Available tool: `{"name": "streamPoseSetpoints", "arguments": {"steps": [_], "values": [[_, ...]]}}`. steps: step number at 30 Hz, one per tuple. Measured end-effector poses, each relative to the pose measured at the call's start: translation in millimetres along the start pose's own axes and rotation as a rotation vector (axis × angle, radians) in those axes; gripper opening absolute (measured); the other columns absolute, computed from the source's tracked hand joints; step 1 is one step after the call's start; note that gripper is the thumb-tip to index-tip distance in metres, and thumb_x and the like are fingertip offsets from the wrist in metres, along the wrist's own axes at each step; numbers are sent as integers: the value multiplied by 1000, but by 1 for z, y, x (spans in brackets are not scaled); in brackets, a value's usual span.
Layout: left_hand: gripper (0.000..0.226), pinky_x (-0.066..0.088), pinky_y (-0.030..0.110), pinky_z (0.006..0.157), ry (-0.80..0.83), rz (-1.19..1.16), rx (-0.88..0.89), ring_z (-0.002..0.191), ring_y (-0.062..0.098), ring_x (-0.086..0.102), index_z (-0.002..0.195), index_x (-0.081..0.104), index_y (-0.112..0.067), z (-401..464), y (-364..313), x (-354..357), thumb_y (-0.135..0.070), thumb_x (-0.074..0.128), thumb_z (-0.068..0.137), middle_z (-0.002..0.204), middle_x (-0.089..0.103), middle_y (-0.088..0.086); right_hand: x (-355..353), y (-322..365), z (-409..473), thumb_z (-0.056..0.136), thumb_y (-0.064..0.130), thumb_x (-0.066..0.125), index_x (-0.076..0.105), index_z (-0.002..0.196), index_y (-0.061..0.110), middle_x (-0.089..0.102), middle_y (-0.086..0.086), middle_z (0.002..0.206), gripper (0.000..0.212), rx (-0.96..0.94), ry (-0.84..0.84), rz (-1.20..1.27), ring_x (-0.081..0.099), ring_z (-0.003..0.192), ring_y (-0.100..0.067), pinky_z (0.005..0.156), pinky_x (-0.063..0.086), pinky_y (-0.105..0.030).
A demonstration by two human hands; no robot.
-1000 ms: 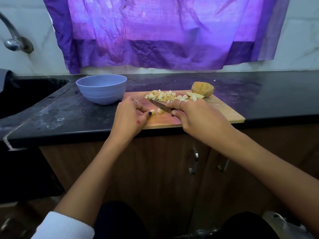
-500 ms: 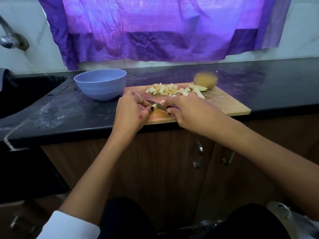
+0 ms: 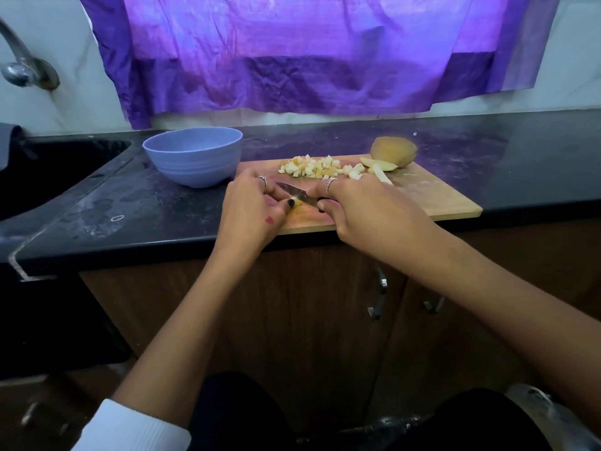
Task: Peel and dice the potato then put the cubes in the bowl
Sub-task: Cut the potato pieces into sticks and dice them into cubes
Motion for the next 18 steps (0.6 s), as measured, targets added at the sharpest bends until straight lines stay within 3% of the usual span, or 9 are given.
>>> {"name": "streamPoseSetpoints", "arguments": {"steps": [3, 6, 13, 16, 18], "values": [[8, 34, 6, 60, 1, 13, 6, 67, 0, 53, 87, 77, -12, 2, 1, 2, -18, 72, 84, 94, 68, -3, 1, 0, 5, 100, 29, 43, 57, 127, 33, 65, -6, 107, 31, 10, 51, 42, 57, 84, -21, 63, 36, -28], [8, 34, -1, 58, 1, 6, -7, 64, 0, 53, 89, 76, -10, 1, 0, 2, -16, 71, 85, 87, 67, -4, 3, 0, 4, 99, 30, 44, 55, 129, 35, 62, -8, 114, 32, 20, 84, 44, 60, 97, -26, 70, 36, -29], [8, 28, -7, 56, -8, 1, -18, 60, -2, 47, 86, 75, -5, -4, -7, -3, -10, 70, 85, 82, 63, -1, -4, 8, 5, 93, 18, 56, 57, 128, 32, 61, -7, 119, 38, 62, 182, 22, 60, 97, -23, 79, 49, -32], [8, 31, -3, 54, 9, -10, -43, 61, 0, 47, 87, 76, -6, -3, -8, -3, -12, 70, 85, 87, 65, 1, -7, 10, -4, 94, 17, 55, 57, 126, 28, 59, -7, 112, 34, 79, 177, -29, 56, 86, -21, 72, 43, -31], [9, 33, 5, 57, 27, -14, -69, 63, 3, 47, 89, 76, -8, -3, -7, -3, -14, 71, 85, 91, 67, 3, -11, 9, -9, 94, 18, 55, 56, 127, 27, 58, -7, 112, 34, 88, 158, -79, 59, 90, -23, 67, 43, -31]]}}
Point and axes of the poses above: each hand's wrist, its own z-axis towards the middle knuckle, its own x-axis out of the palm, y = z × x, the point moved 7 cm from there along z, towards the middle knuckle
